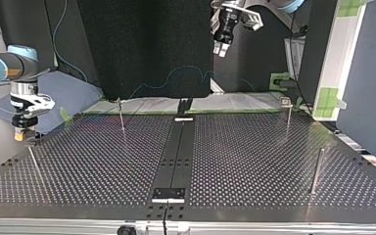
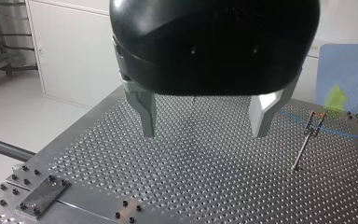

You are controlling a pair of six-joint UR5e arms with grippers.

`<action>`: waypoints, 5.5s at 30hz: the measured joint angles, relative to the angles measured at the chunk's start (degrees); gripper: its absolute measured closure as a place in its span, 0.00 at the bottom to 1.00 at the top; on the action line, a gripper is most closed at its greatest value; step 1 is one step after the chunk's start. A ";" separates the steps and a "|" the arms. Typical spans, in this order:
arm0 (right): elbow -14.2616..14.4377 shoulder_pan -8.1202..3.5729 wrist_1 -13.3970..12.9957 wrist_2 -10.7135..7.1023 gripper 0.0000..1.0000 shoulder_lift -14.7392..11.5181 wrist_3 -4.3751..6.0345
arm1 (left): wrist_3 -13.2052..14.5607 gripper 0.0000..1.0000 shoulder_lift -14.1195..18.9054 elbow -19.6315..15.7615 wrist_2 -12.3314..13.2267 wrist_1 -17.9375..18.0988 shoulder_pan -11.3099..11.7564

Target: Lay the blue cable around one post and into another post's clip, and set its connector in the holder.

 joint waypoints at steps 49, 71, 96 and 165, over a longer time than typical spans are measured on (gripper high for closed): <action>-3.25 -2.36 9.58 -13.56 1.00 1.90 -12.34 | 0.24 0.00 0.00 0.20 -0.57 -2.82 1.81; -1.29 -2.75 4.57 -13.89 1.00 -0.23 -5.32 | 0.48 0.00 0.00 0.16 -0.88 -3.28 1.86; -5.70 -2.85 7.70 -13.69 1.00 2.35 -5.51 | 0.48 0.00 0.00 0.18 -0.88 -3.44 2.20; -6.80 -2.67 6.69 -17.46 0.02 3.51 -5.11 | 0.52 0.00 0.00 0.05 -0.88 -3.46 2.99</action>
